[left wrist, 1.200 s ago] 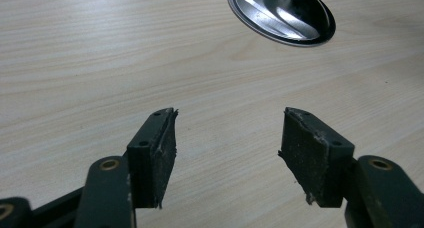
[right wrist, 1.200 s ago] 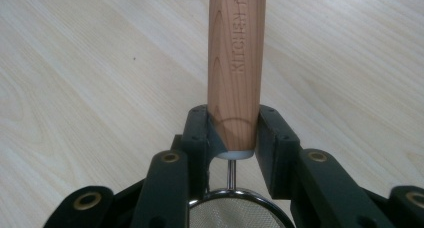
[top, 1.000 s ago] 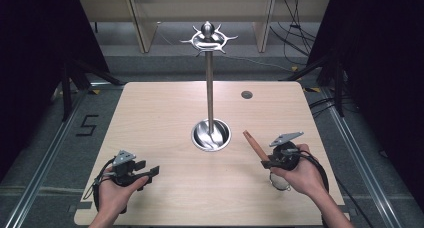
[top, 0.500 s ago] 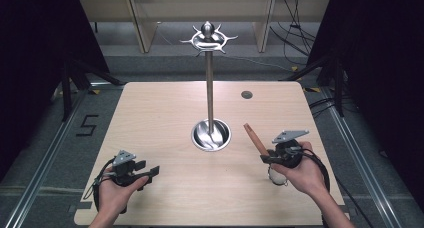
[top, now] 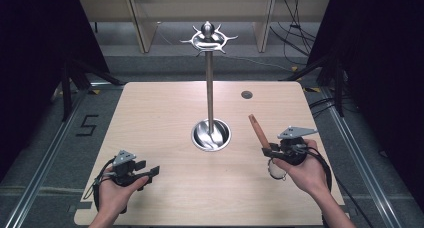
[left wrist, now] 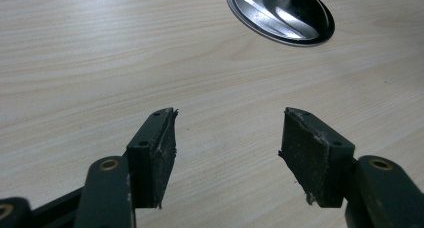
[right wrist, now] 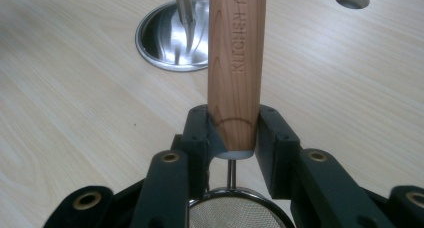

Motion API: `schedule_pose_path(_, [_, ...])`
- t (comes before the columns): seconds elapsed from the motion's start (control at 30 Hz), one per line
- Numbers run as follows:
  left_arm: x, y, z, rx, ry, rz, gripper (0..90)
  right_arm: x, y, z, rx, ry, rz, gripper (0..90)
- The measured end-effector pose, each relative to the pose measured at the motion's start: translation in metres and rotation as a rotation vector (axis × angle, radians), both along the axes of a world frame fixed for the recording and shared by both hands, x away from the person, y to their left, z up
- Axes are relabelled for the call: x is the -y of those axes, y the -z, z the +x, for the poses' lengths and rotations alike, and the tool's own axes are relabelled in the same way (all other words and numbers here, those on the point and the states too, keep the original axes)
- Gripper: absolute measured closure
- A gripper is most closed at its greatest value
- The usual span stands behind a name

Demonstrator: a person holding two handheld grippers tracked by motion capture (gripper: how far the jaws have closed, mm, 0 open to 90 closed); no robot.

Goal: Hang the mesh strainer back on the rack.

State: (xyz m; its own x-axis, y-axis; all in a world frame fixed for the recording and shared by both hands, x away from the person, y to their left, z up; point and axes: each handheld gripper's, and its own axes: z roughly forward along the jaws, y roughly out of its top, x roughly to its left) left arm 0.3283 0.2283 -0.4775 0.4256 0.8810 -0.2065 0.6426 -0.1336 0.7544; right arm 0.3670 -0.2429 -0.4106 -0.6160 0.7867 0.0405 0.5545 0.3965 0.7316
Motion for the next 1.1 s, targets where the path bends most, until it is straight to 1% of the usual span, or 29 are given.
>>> schedule_pose_path(0.03, [0.0,0.0,0.0,0.001,0.001,0.001,38.0,0.001,-0.001,0.0,-0.003,-0.009,-0.012,69.5])
schedule_pose_path(0.13, [0.0,0.0,0.0,-0.001,0.006,0.006,38.0,0.001,-0.003,-0.001,-0.015,0.008,0.014,69.5])
schedule_pose_path(0.17, [0.0,0.0,0.0,0.001,0.001,-0.001,38.0,0.0,-0.002,-0.001,-0.012,0.022,0.026,69.5])
schedule_pose_path(0.23, [0.0,0.0,0.0,0.001,0.002,0.0,38.0,0.001,-0.003,-0.001,-0.002,0.016,0.026,69.5])
schedule_pose_path(0.27, [0.0,0.0,0.0,-0.001,0.008,0.007,38.0,0.003,-0.003,0.001,0.02,-0.006,0.005,69.5])
schedule_pose_path(0.3, [0.0,0.0,0.0,-0.001,0.007,0.004,38.0,0.004,-0.003,0.002,0.043,-0.015,-0.006,69.5])
schedule_pose_path(0.33, [0.0,0.0,0.0,0.001,0.004,0.002,38.0,0.004,-0.004,0.002,0.042,-0.008,0.002,69.5])
schedule_pose_path(0.37, [-0.001,0.0,0.0,0.0,0.012,0.016,38.0,0.003,-0.004,0.002,0.042,-0.006,0.006,69.5])
schedule_pose_path(0.4, [0.0,0.0,0.0,-0.002,0.006,0.009,38.0,0.002,-0.004,0.001,0.047,0.007,0.028,69.5])
schedule_pose_path(0.43, [0.0,0.0,0.0,-0.005,0.011,0.014,38.0,0.002,-0.006,0.0,0.035,0.016,0.032,69.6])
schedule_pose_path(0.47, [0.0,0.0,0.0,-0.004,0.009,0.015,38.0,0.002,-0.006,0.0,0.032,0.014,0.029,69.5])
schedule_pose_path(0.5, [0.0,0.0,0.0,-0.003,0.008,0.012,38.0,0.002,-0.006,0.001,0.046,0.012,0.038,69.5])
schedule_pose_path(0.57, [0.0,0.0,0.001,0.003,0.003,0.007,38.0,0.002,-0.007,0.001,0.043,0.002,0.033,69.5])
schedule_pose_path(0.6, [0.001,0.001,0.001,0.004,-0.003,-0.003,38.0,0.003,-0.007,0.002,0.057,-0.003,0.027,69.5])
schedule_pose_path(0.63, [0.0,0.001,0.001,-0.001,-0.003,-0.006,38.0,0.003,-0.007,0.002,0.057,-0.003,0.027,69.5])
schedule_pose_path(0.67, [0.002,0.002,0.001,0.007,-0.018,-0.026,38.0,0.002,-0.005,0.003,0.075,0.007,0.04,69.5])
schedule_pose_path(0.7, [0.002,0.002,0.002,0.007,-0.016,-0.024,38.0,0.003,-0.007,0.002,0.044,0.001,0.032,69.5])
schedule_pose_path(0.73, [0.002,0.002,0.001,0.006,-0.015,-0.024,38.0,0.003,-0.006,0.003,0.055,-0.002,0.033,69.5])
schedule_pose_path(0.77, [0.002,0.001,0.001,0.009,-0.015,-0.024,38.0,0.004,-0.007,0.002,0.046,0.005,0.036,69.5])
schedule_pose_path(0.8, [0.002,0.001,0.001,0.009,-0.016,-0.025,37.9,0.003,-0.006,0.003,0.061,0.014,0.05,69.5])
schedule_pose_path(0.83, [0.002,0.001,0.001,0.013,-0.018,-0.032,37.9,0.005,-0.008,0.002,0.054,0.002,0.041,69.5])
schedule_pose_path(0.87, [0.002,0.001,0.001,0.014,-0.018,-0.027,37.9,0.005,-0.009,0.003,0.073,0.005,0.049,69.5])
schedule_pose_path(0.9, [0.0,0.001,0.001,0.012,-0.012,-0.012,37.9,0.005,-0.011,0.002,0.057,0.017,0.055,69.6])
schedule_pose_path(0.93, [0.001,0.001,0.001,0.012,-0.016,-0.015,37.9,0.006,-0.012,0.003,0.068,0.018,0.059,69.5])
schedule_pose_path(0.97, [0.001,0.001,0.002,0.015,-0.022,-0.026,37.9,0.006,-0.013,0.002,0.066,0.022,0.066,69.6])
schedule_pose_path(1.0, [0.001,0.001,0.002,0.016,-0.021,-0.023,37.9,0.007,-0.014,0.003,0.069,0.018,0.063,69.6])
schedule_pose_path(1.03, [0.002,0.001,0.002,0.017,-0.022,-0.03,37.9,0.007,-0.013,0.003,0.083,0.02,0.072,69.5])
schedule_pose_path(1.07, [0.002,0.001,0.002,0.012,-0.02,-0.026,37.9,0.007,-0.015,0.002,0.065,0.024,0.075,69.5])
schedule_pose_path(1.1, [0.002,0.001,0.002,0.012,-0.02,-0.026,37.9,0.007,-0.015,0.002,0.065,0.024,0.075,69.5])
